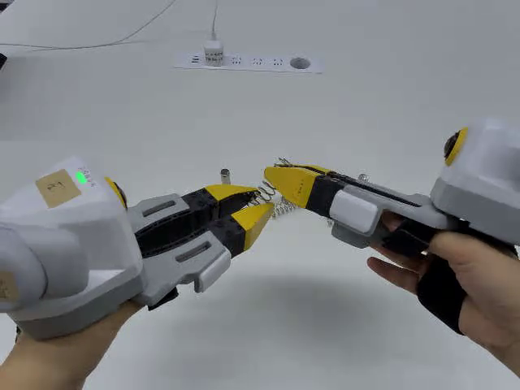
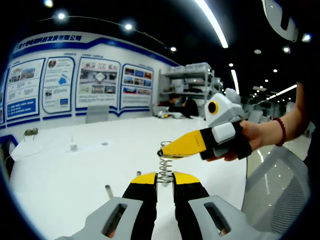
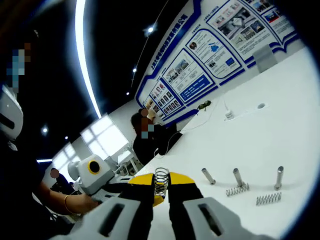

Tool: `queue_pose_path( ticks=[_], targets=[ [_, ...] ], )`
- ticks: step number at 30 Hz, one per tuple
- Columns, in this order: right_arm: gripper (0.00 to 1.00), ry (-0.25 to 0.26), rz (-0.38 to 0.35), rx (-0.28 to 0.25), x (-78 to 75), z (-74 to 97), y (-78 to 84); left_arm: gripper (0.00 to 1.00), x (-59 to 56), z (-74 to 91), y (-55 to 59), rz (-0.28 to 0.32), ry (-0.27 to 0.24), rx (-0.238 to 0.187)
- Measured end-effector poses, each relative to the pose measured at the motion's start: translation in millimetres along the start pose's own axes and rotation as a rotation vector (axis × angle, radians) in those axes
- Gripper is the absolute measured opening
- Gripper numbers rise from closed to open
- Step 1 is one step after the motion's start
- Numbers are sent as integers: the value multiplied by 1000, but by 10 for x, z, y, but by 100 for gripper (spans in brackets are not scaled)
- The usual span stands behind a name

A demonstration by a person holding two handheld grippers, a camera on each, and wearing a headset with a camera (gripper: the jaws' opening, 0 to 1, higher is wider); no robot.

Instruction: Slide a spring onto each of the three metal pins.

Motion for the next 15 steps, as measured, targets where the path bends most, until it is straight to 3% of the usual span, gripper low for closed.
queue_pose_path(
  ticks=[6, 15],
  targets=[
    [11, 33, 68, 8, -4, -17, 23, 15, -6, 9, 86, -47, -18, 79],
    [11, 111, 193, -7, -72, -75, -18, 22, 4, 86, 224, -50, -68, 129]
  ],
)
Point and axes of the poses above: the centre of the closed fingertips' face, and the gripper's own axes: z roughly backward along the fingers, x roughly to its left, y roughly out of its underside, the point moved 9 cm from there along z, roughly backward along the fingers, and after that the axes turned 5 degrees about y, right-handed, at the moved point
